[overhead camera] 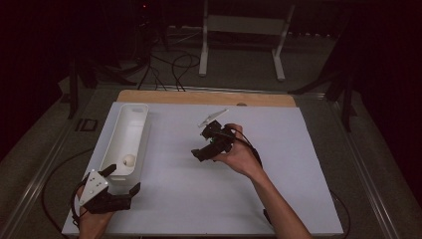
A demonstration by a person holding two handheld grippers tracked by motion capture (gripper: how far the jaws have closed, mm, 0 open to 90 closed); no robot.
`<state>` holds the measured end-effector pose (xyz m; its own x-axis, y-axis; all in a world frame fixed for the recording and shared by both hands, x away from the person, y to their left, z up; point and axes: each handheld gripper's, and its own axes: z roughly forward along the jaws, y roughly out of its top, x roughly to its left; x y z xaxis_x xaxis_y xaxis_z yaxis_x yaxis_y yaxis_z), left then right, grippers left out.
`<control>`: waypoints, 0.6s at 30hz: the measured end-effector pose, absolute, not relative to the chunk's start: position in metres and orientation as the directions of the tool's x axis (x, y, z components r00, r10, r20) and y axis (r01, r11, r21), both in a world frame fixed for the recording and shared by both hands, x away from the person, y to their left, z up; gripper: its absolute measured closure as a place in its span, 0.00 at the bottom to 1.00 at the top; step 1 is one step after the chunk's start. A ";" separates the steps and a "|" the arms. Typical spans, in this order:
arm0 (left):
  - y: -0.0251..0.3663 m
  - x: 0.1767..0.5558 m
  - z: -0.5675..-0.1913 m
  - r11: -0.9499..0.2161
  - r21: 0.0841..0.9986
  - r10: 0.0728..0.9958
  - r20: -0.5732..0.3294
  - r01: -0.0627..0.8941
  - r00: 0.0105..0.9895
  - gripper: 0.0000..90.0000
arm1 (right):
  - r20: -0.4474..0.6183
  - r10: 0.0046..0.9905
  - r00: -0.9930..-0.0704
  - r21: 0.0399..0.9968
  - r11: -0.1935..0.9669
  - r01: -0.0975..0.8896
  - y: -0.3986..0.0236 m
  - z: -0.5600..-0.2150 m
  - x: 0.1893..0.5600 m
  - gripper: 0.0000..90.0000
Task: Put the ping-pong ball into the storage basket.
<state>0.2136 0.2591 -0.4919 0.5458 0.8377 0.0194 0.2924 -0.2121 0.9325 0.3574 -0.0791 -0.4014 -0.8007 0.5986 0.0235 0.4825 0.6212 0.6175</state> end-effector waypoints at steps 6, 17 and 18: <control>0.259 0.214 -0.492 -0.213 0.932 0.838 0.019 0.294 0.546 0.00 | 0.035 0.625 -0.780 0.629 0.592 0.503 -0.100 -0.407 0.355 0.13; 0.259 0.214 -0.492 -0.209 0.932 0.838 0.015 0.295 0.545 0.00 | 0.044 0.665 -0.746 0.658 0.543 0.522 -0.134 -0.413 0.346 0.13; 0.259 0.214 -0.492 -0.209 0.932 0.839 0.015 0.295 0.545 0.00 | 0.041 0.669 -0.742 0.663 0.538 0.521 -0.139 -0.414 0.345 0.13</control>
